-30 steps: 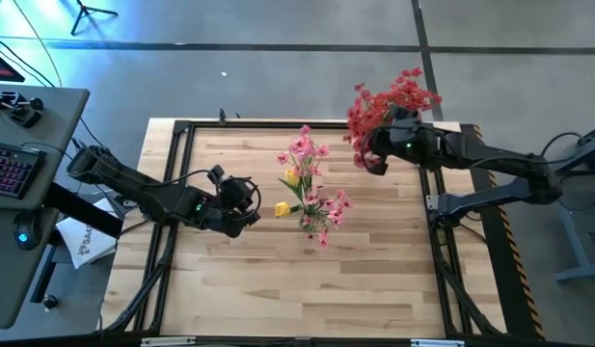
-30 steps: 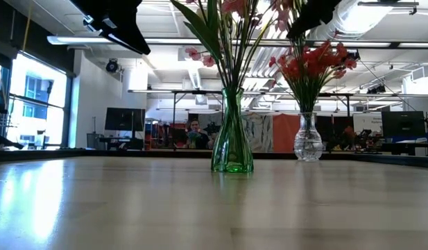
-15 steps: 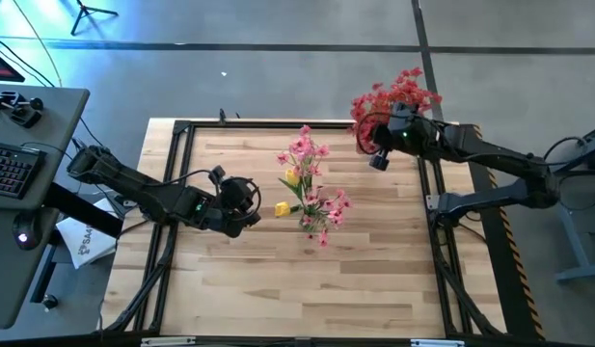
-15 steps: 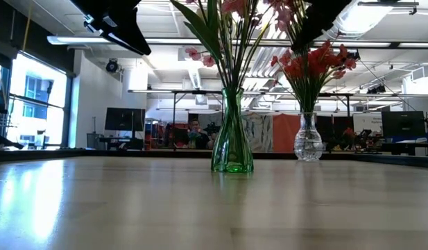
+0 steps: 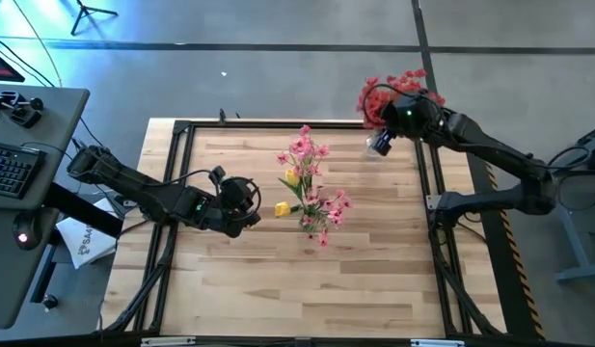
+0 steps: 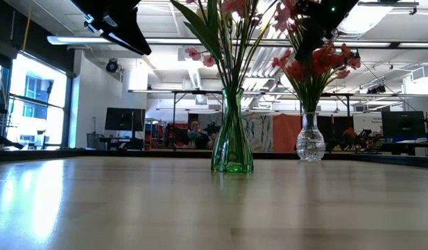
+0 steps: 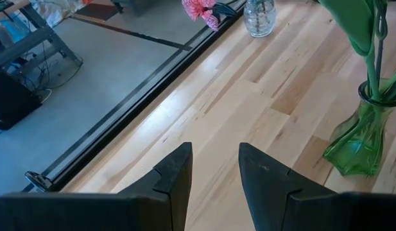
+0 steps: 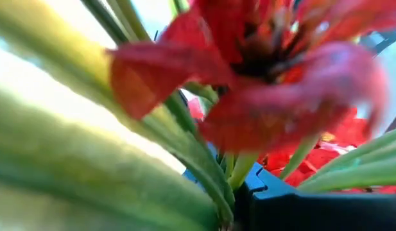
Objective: Sort flowers into vase by color
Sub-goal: Put the red flowers into the transparent vase
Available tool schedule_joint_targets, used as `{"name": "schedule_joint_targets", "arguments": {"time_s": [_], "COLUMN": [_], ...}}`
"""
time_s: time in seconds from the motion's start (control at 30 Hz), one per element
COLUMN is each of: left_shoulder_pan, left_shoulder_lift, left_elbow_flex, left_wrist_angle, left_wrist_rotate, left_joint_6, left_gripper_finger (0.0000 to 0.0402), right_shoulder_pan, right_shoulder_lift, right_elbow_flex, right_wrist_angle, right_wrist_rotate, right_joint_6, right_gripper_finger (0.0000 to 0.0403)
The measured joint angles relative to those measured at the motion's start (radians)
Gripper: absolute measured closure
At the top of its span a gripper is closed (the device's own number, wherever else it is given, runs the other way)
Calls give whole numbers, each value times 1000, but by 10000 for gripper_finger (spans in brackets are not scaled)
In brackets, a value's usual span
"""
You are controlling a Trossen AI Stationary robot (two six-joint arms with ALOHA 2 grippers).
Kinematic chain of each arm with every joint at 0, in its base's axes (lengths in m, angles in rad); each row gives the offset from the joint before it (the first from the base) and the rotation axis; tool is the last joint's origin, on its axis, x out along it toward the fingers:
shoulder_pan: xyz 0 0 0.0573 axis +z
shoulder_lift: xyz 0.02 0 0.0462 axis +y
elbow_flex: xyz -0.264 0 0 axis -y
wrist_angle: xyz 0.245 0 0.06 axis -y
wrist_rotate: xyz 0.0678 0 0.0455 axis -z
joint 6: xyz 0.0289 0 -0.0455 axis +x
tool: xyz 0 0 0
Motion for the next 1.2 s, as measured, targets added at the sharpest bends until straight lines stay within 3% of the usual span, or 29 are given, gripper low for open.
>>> {"name": "schedule_joint_targets", "arguments": {"time_s": [0.27, 0.77, 0.9, 1.2], "left_shoulder_pan": [0, -1, -1, -1], "left_shoulder_lift": [0, 0, 0, 0], "left_elbow_flex": [0, 0, 0, 0], "left_wrist_angle": [0, -1, -1, -1], "left_wrist_rotate": [1, 31, 31, 31], "left_joint_6": [0, 0, 0, 0], "left_gripper_finger": [284, 284, 284, 284], "right_shoulder_pan": [-47, -50, -55, -56], "right_shoulder_lift": [84, 210, 210, 155], "right_elbow_flex": [0, 1, 1, 17], "right_wrist_angle": [10, 16, 11, 37], "right_wrist_rotate": [-43, 3, 10, 59], "right_joint_6": [5, 24, 34, 10], "right_gripper_finger": [401, 384, 347, 216]}}
